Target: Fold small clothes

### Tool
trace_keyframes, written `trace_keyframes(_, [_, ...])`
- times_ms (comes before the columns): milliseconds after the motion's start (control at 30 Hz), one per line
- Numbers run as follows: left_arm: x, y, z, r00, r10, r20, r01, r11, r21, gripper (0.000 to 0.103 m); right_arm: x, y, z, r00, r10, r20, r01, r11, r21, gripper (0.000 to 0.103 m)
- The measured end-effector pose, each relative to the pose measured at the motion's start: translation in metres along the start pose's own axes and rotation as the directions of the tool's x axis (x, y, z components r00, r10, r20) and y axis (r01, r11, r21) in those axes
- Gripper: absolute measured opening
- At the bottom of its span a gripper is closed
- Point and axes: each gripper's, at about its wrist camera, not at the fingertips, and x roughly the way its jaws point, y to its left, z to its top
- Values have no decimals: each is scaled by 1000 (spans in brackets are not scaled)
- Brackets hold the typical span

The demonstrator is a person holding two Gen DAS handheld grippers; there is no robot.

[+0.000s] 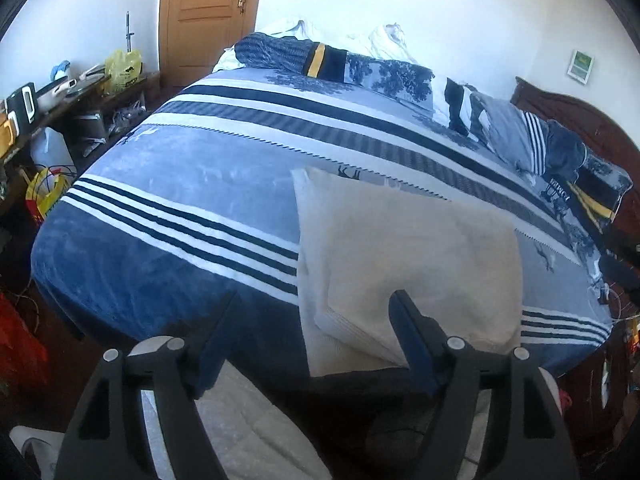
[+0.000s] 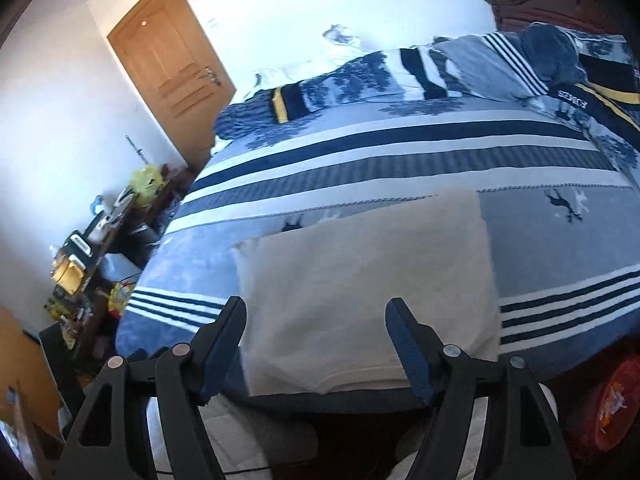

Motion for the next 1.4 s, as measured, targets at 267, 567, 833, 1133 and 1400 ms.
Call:
trace_keyframes(267, [6, 32, 1, 999, -46, -26, 43, 992, -117, 76, 14, 16, 9, 999, 8, -52, -10, 1000, -28, 77])
trace_keyframes(567, [61, 44, -9, 985, -140, -98, 119, 972, -202, 77, 58, 32, 17, 991, 49, -128, -56, 997, -52, 77])
trace_keyframes(833, [154, 44, -18, 951, -168, -260, 100, 961, -258, 76, 134, 46, 25, 954, 98, -282, -129, 987, -94, 77])
trace_keyframes(1133, [194, 29, -30, 943, -133, -304, 68, 974, -214, 76, 228, 56, 27, 901, 85, -426, -141, 985, -102, 76])
trace_keyframes(1400, [204, 42, -30, 898, -306, -317, 191, 918, -348, 52, 289, 77, 17, 833, 81, -547, -180, 975, -129, 74])
